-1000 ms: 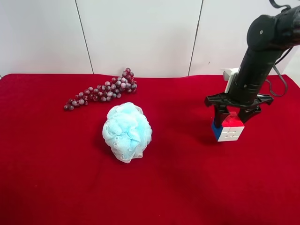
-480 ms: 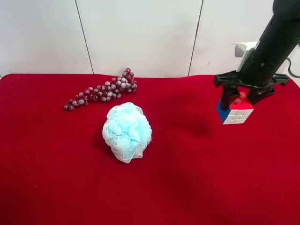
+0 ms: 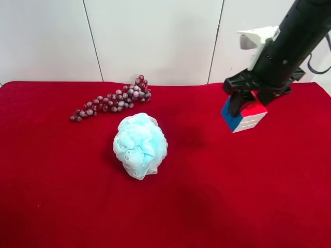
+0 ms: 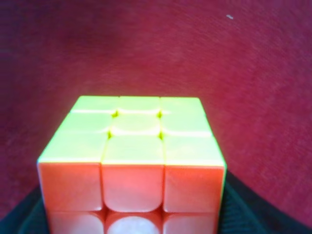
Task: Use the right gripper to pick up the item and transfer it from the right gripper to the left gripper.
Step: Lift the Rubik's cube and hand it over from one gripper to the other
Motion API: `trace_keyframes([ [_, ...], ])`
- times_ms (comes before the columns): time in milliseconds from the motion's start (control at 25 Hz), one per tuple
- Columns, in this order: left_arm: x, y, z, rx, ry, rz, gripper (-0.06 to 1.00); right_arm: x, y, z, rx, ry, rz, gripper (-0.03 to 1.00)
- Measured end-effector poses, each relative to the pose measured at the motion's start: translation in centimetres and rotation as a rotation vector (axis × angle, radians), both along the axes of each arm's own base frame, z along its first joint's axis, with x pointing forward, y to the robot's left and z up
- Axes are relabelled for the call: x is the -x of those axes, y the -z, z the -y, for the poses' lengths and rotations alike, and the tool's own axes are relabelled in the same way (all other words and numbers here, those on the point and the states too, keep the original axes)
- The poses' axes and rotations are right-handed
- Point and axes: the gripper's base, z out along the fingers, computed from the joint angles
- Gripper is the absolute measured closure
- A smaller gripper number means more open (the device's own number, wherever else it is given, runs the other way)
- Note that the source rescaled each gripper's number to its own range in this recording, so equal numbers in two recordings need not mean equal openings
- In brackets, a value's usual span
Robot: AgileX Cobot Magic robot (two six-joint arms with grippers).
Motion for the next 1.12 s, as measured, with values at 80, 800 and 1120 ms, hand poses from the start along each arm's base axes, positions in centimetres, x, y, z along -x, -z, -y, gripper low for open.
trace_keyframes([
  [80, 0.0, 0.0, 0.0, 0.002, 0.001, 0.000, -0.06, 0.5, 0.0, -1.1, 0.005, -0.062, 0.005, 0.97],
  [800, -9.0, -3.8, 3.0, 0.337, 0.181, -0.429, -0.06, 4.9, -0.8, -11.3, -0.009, -0.720, 0.293, 0.97],
  [1120, -13.5, -4.9, 6.3, 0.317, 0.428, -0.580, -0.06, 5.2, -0.9, -12.0, -0.069, -0.812, 0.315, 0.97],
])
